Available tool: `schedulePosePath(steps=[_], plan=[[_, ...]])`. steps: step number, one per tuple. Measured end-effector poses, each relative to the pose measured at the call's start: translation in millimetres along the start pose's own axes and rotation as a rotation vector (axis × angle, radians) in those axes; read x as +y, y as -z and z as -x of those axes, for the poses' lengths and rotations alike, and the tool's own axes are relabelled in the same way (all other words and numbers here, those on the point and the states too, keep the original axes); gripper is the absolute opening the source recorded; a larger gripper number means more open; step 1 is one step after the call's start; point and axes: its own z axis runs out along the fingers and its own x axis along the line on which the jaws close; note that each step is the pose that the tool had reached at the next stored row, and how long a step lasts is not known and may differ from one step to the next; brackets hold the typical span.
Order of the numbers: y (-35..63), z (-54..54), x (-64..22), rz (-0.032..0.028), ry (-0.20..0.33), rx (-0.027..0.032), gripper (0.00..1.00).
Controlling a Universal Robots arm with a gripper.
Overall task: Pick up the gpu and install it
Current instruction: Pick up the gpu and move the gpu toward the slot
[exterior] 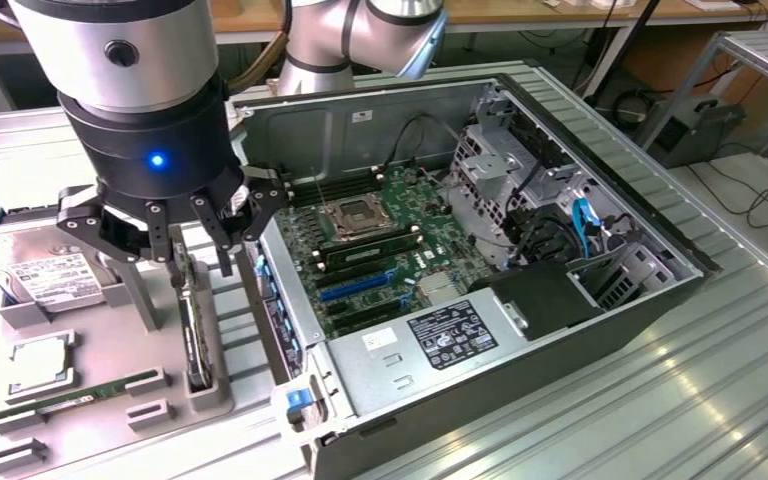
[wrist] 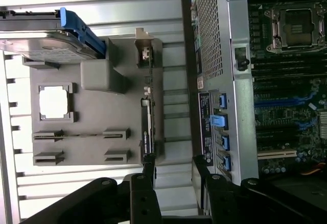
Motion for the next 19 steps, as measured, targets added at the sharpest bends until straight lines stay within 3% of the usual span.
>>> schedulePosePath(steps=[19], plan=[[-5.8, -4.9, -0.6, 0.0000, 0.000, -0.0001, 0.42]])
